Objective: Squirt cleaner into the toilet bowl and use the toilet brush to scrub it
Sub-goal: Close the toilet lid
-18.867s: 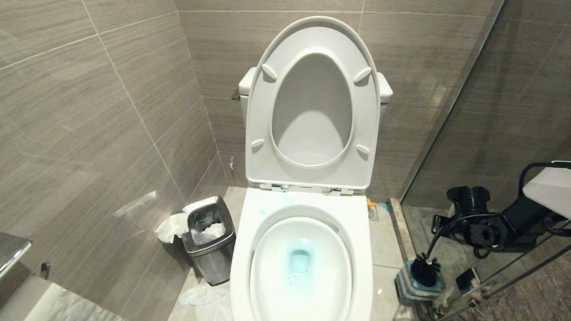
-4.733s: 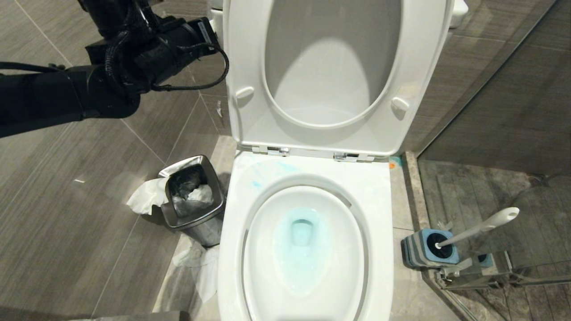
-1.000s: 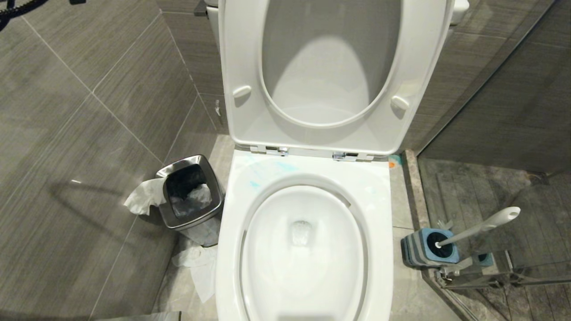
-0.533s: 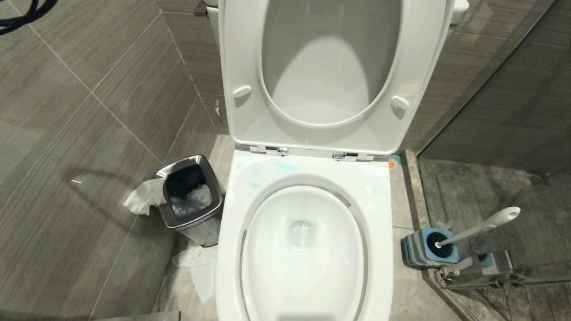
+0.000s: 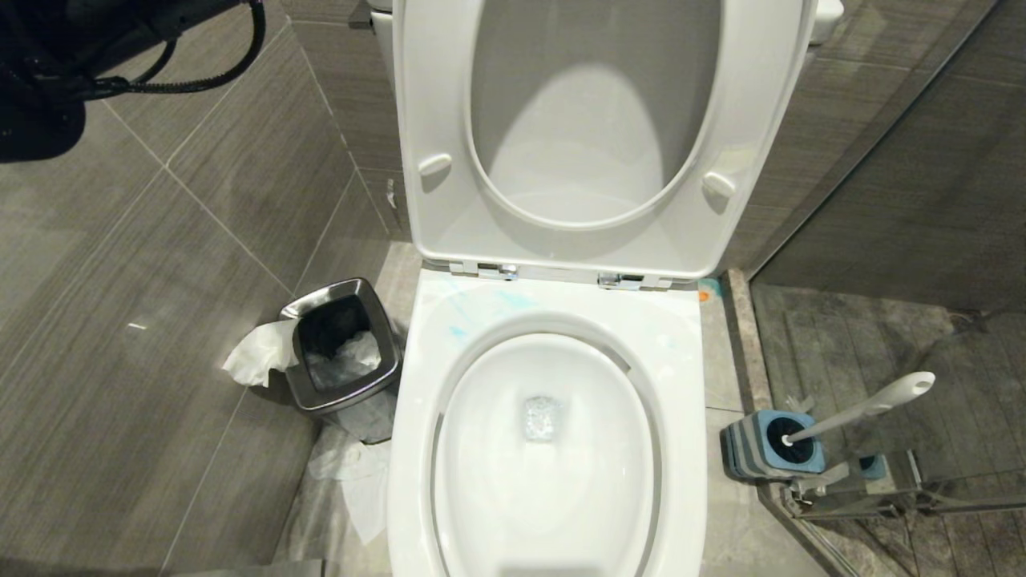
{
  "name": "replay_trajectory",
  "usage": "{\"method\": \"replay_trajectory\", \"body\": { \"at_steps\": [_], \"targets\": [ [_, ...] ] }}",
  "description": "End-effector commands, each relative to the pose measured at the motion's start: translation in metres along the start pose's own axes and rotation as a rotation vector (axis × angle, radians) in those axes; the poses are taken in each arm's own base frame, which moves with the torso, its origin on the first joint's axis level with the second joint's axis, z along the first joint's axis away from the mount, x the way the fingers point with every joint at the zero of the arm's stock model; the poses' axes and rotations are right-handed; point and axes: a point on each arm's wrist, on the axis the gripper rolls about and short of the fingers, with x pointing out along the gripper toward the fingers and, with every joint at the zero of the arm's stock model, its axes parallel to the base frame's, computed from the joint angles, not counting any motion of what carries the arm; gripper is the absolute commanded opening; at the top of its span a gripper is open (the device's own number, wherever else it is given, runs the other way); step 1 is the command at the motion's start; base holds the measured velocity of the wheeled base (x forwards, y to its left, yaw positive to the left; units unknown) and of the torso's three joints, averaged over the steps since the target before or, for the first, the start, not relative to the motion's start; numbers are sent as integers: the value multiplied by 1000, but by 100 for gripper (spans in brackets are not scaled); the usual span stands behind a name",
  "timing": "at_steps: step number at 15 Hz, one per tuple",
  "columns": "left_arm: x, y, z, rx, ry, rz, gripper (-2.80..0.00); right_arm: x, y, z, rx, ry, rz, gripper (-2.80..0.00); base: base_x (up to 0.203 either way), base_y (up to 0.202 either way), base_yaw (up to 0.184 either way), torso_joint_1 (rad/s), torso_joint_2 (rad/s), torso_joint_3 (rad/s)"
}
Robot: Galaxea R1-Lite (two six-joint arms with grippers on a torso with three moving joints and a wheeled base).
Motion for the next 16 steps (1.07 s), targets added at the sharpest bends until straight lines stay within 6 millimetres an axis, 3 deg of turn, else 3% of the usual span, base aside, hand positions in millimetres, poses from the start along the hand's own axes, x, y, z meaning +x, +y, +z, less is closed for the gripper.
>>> {"method": "replay_trajectory", "body": {
  "at_steps": [1,16],
  "targets": [
    [8,2,-13,22,-8,58,-280,0,0,0,-1,2,0,-280,0,0,0,0,0,0],
    [26,7,-55,147,56,115,-280,0,0,0,-1,2,1,-280,0,0,0,0,0,0]
  ]
}}
